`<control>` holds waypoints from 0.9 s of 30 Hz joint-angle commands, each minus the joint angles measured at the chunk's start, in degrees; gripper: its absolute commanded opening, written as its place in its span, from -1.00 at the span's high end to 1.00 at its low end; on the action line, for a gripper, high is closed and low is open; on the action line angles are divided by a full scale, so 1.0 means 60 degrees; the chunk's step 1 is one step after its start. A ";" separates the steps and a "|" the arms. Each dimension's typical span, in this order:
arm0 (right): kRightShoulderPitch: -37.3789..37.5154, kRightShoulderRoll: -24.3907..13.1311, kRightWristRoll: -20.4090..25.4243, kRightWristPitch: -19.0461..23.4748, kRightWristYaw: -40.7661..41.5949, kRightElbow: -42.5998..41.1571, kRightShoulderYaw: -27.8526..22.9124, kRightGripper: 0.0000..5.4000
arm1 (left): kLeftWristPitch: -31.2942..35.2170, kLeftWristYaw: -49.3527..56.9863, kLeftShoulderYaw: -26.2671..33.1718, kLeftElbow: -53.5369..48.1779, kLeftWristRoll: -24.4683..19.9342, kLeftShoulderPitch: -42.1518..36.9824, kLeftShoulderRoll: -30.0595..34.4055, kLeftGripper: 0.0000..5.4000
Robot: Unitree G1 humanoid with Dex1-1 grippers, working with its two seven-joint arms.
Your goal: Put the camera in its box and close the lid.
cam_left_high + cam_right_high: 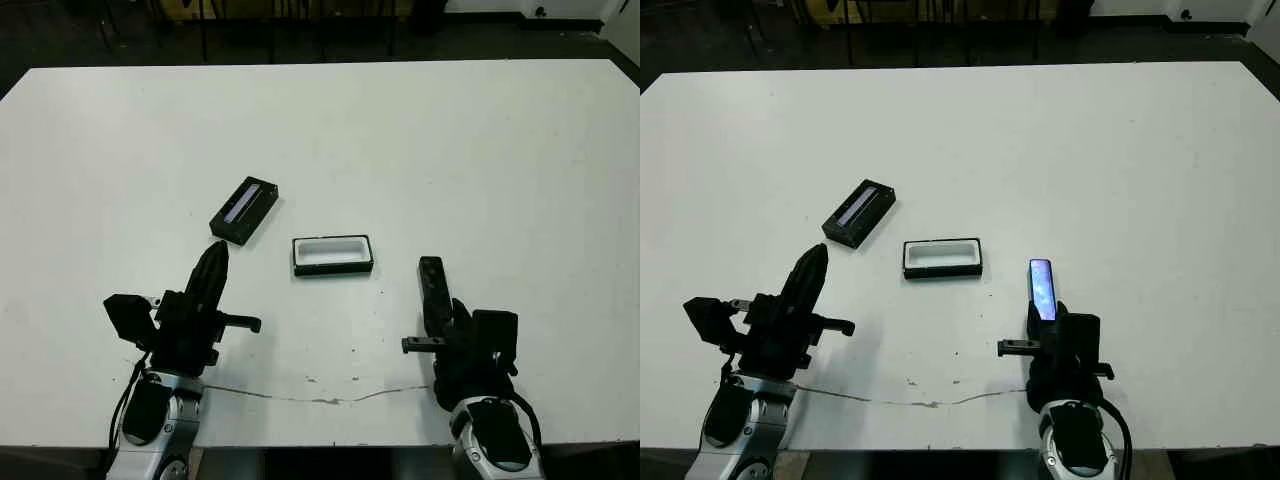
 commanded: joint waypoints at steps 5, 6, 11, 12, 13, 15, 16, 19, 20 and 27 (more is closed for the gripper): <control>0.0971 -0.0762 0.0812 -0.0787 0.1287 -0.0302 -0.1007 1.00 | 0.0099 -0.0005 0.0013 0.0239 0.0055 0.0435 0.0089 1.00; 0.0894 -0.0744 0.1089 -0.0693 0.1515 -0.0429 -0.1174 1.00 | 0.0099 -0.0003 0.0007 0.0247 0.0054 0.0431 0.0085 1.00; 0.0557 -0.0707 0.1617 0.0064 0.1923 -0.1192 -0.1586 1.00 | 0.0200 0.0074 -0.0028 0.0222 0.0046 0.0427 0.0054 1.00; 0.0507 -0.0706 0.1626 0.0233 0.1927 -0.1343 -0.1621 1.00 | 0.0225 0.0052 -0.0027 0.0219 -0.0022 0.0424 0.0047 1.00; 0.0480 -0.0701 0.1628 0.0261 0.1939 -0.1418 -0.1646 1.00 | 0.0248 0.0046 -0.0029 0.0209 -0.0053 0.0426 0.0047 1.00; 0.0492 -0.0666 0.1609 0.0292 0.1929 -0.1565 -0.1629 1.00 | 0.0235 0.0072 -0.0041 0.0199 -0.0002 0.0441 0.0044 1.00; 0.0502 -0.0651 0.1611 0.0318 0.1931 -0.1619 -0.1618 1.00 | 0.0219 0.0085 -0.0046 0.0199 0.0030 0.0448 0.0040 1.00; 0.0511 -0.0613 0.1684 0.0619 0.1950 -0.1879 -0.1642 1.00 | 0.0195 0.0053 -0.0041 0.0222 -0.0020 0.0455 0.0020 1.00; 0.0499 -0.0599 0.1738 0.0663 0.1966 -0.1921 -0.1669 1.00 | 0.0163 0.0033 -0.0034 0.0263 -0.0021 0.0434 0.0020 1.00; -0.0560 -0.1744 0.2914 -0.0829 0.3896 -0.0513 -0.3054 1.00 | 0.0059 0.0037 -0.0053 0.0359 0.0078 0.0395 0.0019 1.00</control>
